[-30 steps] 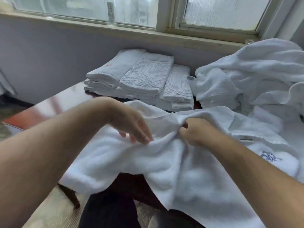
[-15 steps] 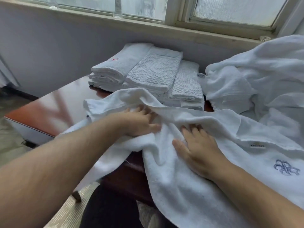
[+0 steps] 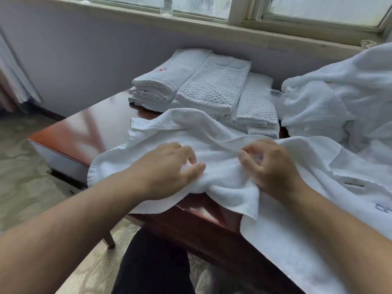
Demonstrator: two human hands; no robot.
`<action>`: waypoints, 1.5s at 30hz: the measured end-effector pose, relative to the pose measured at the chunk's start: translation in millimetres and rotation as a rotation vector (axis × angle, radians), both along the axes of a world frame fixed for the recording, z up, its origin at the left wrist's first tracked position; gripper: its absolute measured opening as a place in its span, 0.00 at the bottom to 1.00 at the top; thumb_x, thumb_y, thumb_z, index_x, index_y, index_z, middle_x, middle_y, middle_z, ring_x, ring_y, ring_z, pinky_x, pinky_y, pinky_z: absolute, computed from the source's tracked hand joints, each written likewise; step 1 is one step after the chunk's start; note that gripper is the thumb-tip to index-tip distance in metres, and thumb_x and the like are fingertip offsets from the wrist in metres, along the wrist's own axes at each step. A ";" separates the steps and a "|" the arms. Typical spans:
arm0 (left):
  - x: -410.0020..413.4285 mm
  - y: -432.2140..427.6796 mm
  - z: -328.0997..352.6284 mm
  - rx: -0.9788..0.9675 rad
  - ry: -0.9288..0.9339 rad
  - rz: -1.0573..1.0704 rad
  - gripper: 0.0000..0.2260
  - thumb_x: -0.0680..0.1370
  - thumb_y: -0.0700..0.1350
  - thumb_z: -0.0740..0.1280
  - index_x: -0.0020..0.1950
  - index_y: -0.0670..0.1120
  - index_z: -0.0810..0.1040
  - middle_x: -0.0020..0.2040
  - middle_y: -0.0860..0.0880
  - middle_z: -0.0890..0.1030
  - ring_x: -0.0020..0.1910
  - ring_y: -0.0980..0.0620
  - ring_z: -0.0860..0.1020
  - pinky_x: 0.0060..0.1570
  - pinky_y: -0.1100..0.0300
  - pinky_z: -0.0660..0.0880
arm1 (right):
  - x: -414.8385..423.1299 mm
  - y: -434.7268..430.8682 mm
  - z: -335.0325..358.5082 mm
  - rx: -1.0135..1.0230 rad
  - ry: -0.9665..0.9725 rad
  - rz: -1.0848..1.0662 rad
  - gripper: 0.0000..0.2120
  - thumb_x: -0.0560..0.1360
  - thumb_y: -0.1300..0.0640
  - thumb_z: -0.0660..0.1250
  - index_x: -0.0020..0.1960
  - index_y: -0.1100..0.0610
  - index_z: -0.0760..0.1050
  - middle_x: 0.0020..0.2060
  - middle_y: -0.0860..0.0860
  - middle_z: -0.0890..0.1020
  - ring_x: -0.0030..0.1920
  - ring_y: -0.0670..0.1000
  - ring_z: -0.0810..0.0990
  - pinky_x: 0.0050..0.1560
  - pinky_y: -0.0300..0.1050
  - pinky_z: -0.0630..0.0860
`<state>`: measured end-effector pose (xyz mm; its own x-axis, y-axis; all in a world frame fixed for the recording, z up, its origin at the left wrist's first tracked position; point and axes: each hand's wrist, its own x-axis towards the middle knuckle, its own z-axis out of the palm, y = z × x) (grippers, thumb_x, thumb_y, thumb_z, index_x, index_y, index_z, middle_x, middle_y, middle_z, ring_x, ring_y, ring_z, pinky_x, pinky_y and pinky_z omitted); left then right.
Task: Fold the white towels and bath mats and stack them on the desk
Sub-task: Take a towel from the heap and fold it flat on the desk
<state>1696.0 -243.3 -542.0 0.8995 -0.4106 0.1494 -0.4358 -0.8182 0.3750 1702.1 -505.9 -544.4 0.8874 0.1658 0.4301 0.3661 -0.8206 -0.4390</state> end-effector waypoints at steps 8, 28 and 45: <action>-0.5 28.7 -19.8 0.135 0.058 -0.117 0.47 0.66 0.80 0.56 0.81 0.61 0.52 0.81 0.58 0.55 0.79 0.59 0.48 0.77 0.59 0.45 | -1.3 19.8 -12.1 -0.188 0.279 0.217 0.19 0.79 0.38 0.59 0.65 0.41 0.78 0.72 0.43 0.73 0.74 0.44 0.66 0.75 0.49 0.60; 10.4 45.6 18.2 0.296 0.392 -0.151 0.43 0.72 0.74 0.56 0.82 0.56 0.51 0.83 0.56 0.48 0.79 0.62 0.44 0.74 0.63 0.38 | -7.0 13.9 -14.3 -0.272 0.320 0.213 0.33 0.71 0.29 0.51 0.71 0.39 0.71 0.76 0.40 0.66 0.77 0.41 0.60 0.77 0.53 0.56; 29.8 44.0 -15.2 0.378 0.101 -0.134 0.52 0.61 0.83 0.48 0.81 0.63 0.45 0.82 0.60 0.43 0.81 0.56 0.42 0.78 0.47 0.40 | 26.9 10.3 -5.5 -0.451 0.525 0.045 0.35 0.74 0.26 0.55 0.79 0.33 0.52 0.81 0.39 0.51 0.80 0.50 0.50 0.79 0.54 0.42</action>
<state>1725.8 -199.3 -557.2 0.8366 -0.5343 -0.1208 -0.5244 -0.8449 0.1054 1729.0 -495.6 -549.8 0.9472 0.2691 -0.1744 0.2365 -0.9535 -0.1870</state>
